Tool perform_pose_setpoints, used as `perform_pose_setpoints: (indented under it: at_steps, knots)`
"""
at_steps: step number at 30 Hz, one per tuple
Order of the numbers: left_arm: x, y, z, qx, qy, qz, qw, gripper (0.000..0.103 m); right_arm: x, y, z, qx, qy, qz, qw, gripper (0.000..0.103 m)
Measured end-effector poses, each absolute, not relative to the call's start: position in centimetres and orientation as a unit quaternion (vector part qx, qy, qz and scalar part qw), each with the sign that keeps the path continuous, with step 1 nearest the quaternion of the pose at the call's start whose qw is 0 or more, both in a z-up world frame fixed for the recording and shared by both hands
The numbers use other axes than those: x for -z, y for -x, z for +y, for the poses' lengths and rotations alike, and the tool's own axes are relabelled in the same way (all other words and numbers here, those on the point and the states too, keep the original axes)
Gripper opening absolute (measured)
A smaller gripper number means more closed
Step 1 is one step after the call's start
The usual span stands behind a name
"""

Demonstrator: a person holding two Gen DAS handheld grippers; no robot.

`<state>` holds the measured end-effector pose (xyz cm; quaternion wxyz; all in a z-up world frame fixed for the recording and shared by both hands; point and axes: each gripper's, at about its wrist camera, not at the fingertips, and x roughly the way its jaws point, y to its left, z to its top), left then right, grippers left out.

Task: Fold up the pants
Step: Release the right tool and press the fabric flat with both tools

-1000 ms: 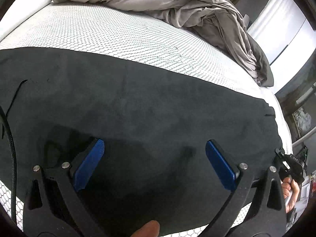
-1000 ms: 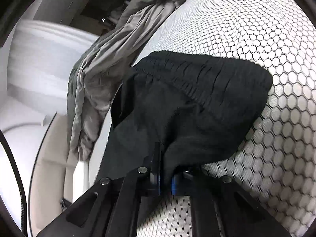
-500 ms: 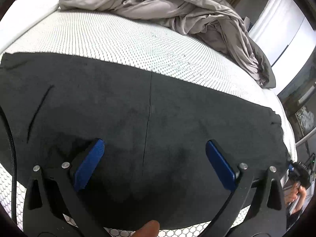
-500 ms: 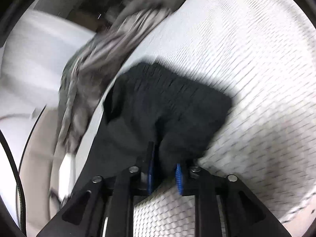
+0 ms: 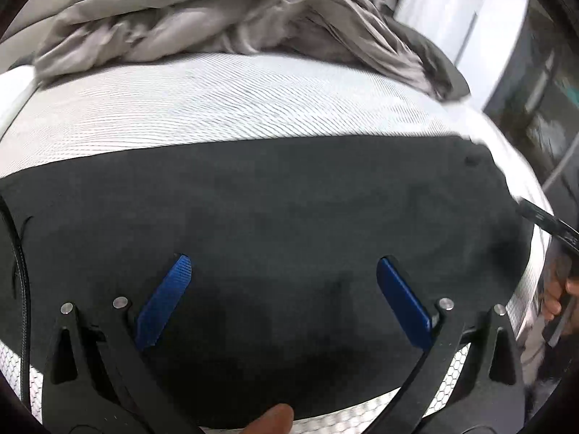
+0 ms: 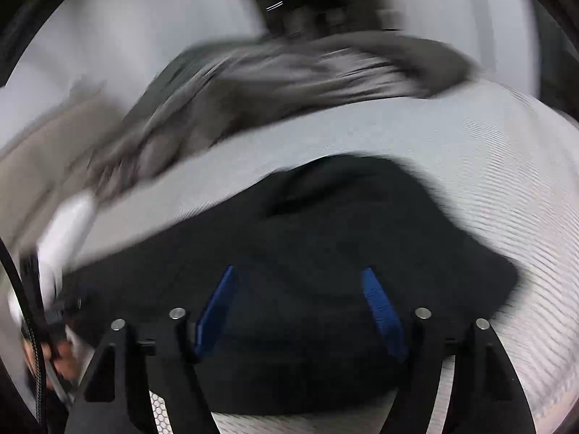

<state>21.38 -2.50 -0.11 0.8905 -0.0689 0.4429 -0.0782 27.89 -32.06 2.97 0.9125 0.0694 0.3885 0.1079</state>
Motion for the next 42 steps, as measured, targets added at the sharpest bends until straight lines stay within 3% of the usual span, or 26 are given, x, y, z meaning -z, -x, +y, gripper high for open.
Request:
perform_pose_setpoints:
  at_steps: [1, 3, 7, 11, 14, 19, 27, 34, 38, 42]
  knots:
    - [0.5, -21.7, -3.4, 0.074, 0.055, 0.449, 0.889, 0.102, -2.6, -28.8, -29.6, -0.122, -0.047, 0.398, 0.908, 0.077]
    - [1.1, -22.0, -4.6, 0.063, 0.038, 0.456, 0.887, 0.102, -1.6, -30.4, -25.4, -0.154, -0.005, 0.421, 0.894, 0.091]
    - [3.7, -22.9, -5.4, 0.048, 0.019, 0.491, 0.869, 0.102, 3.0, -31.9, -18.7, -0.177, 0.128, 0.48, 0.85, 0.091]
    - [4.5, -22.6, -5.6, 0.066, -0.002, 0.491, 0.868, 0.102, 2.6, -31.9, -21.6, -0.173, 0.132, 0.477, 0.852, 0.091]
    - [4.8, -22.2, -5.0, 0.076, 0.002, 0.489, 0.869, 0.102, 2.3, -32.1, -28.0, -0.022, 0.172, 0.458, 0.872, 0.095]
    - [4.8, -22.4, -4.5, 0.073, -0.001, 0.49, 0.868, 0.102, 2.2, -31.5, -36.2, 0.049, 0.084, 0.456, 0.885, 0.095]
    - [0.6, -23.4, -5.6, 0.091, 0.013, 0.449, 0.889, 0.1, -2.4, -31.0, -27.2, -0.065, 0.08, 0.405, 0.909, 0.095]
    - [4.9, -27.3, -6.2, 0.081, -0.011, 0.503, 0.86, 0.1, 2.3, -33.1, -20.3, -0.113, 0.161, 0.457, 0.868, 0.095]
    - [4.9, -26.9, -4.7, 0.073, 0.006, 0.501, 0.862, 0.1, 1.7, -33.8, -28.5, 0.004, 0.132, 0.443, 0.887, 0.096]
    - [4.9, -27.0, -4.1, 0.071, 0.006, 0.503, 0.861, 0.1, 2.1, -33.9, -36.5, 0.092, 0.023, 0.446, 0.89, 0.095]
